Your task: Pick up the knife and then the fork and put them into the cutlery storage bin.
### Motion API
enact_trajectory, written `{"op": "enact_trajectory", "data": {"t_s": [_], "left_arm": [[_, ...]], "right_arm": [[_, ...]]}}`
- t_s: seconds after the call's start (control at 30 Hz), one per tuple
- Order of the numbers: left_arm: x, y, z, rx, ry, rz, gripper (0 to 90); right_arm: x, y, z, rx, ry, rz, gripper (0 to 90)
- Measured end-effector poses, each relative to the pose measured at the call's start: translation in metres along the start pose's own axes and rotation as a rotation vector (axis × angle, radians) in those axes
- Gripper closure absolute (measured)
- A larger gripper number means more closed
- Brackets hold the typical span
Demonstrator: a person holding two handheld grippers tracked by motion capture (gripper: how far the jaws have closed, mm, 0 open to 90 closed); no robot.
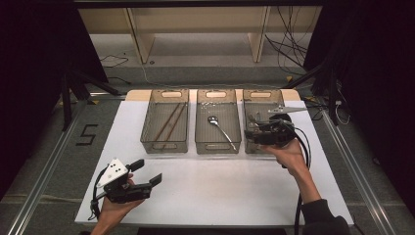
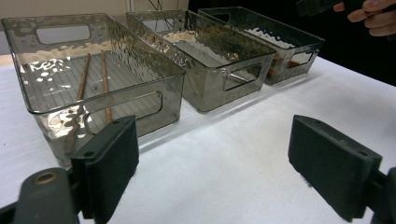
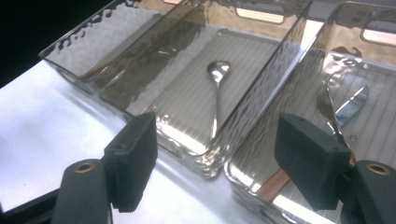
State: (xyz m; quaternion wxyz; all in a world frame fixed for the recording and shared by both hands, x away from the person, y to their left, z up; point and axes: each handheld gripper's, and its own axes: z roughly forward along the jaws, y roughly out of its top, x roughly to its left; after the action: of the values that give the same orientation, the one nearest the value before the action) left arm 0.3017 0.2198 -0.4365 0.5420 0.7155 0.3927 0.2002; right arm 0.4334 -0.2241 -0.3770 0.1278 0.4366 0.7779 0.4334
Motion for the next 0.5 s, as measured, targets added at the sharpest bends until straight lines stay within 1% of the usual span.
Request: {"op": "enact_trajectory", "data": {"t_s": [0.13,0.23,0.3,0.5], "left_arm": [[0.0,0.0,0.0,0.005,-0.002,0.001,15.9],[0.0,0.0,0.001,0.006,-0.004,0.001,15.9],[0.0,0.0,0.001,0.007,-0.005,-0.001,15.9],[0.0,0.0,0.001,0.008,-0.007,-0.003,15.9]], "right_arm": [[0.006,-0.006,-0.004,-0.011,0.009,-0.018,30.1],[0.01,-0.012,-0.004,-0.022,0.025,-0.016,29.6],[0.012,-0.016,-0.005,-0.017,0.032,-0.023,29.1],[0.02,-0.027,-0.008,-0.039,0.053,-0.04,28.1]]}}
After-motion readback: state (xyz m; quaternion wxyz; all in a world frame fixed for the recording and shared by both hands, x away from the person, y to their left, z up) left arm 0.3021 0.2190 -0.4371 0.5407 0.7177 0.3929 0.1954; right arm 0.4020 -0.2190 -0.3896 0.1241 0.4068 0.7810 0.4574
